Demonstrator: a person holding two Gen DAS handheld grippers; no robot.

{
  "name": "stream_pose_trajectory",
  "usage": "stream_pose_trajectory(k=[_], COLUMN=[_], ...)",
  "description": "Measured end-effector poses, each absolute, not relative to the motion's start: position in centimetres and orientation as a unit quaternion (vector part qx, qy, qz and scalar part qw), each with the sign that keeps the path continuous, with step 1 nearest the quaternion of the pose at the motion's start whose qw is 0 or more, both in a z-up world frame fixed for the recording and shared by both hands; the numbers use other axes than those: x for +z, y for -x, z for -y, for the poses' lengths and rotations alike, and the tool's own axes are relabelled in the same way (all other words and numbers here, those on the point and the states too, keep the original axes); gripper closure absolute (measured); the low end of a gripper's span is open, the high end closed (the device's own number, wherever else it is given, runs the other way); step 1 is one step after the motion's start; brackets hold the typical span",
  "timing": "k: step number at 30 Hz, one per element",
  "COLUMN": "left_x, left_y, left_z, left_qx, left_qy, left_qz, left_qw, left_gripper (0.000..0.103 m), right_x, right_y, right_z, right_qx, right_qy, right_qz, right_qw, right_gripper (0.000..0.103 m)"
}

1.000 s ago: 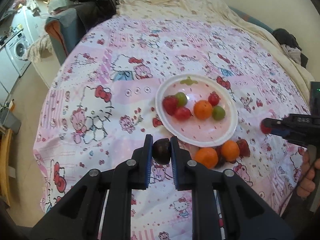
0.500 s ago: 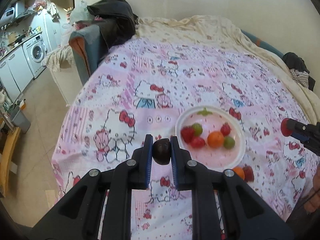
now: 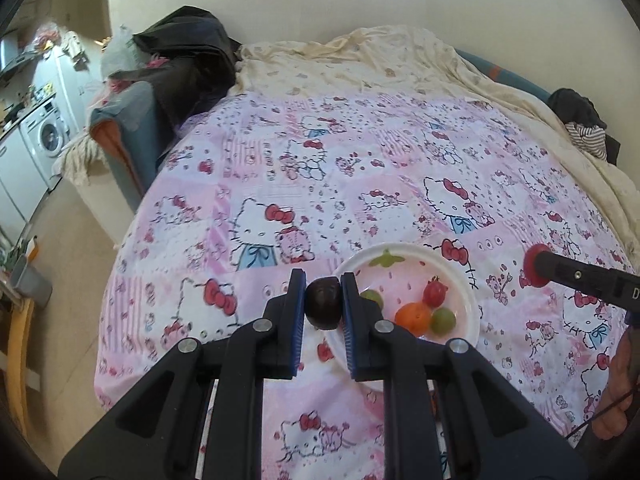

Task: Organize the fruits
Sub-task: 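Carry the dark grape over the plate with the left gripper while the right gripper carries the tomato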

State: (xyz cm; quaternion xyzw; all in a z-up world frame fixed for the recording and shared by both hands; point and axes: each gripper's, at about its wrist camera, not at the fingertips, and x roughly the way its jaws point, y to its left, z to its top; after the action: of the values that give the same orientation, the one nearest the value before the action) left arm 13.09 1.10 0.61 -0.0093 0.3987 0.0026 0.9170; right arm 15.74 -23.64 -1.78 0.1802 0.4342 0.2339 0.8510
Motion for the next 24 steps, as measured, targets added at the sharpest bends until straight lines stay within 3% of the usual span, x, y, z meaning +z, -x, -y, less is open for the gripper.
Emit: stream_pose_trajectory(k=[24], left_x=[-6.1], left_y=[-17.9], left_z=[1.9], left_qx=[-0.035], left_qy=[-0.007], left_qz=[-0.458], left_qw=[0.888], left_gripper=[0.089], right_x=[-7.8], right_y=[-21.9], right_z=[22.2], right_qx=[0.216], right_qy=[-0.165], right_qz=[-0.511], right_qw=[0.815], right_gripper=[0.07])
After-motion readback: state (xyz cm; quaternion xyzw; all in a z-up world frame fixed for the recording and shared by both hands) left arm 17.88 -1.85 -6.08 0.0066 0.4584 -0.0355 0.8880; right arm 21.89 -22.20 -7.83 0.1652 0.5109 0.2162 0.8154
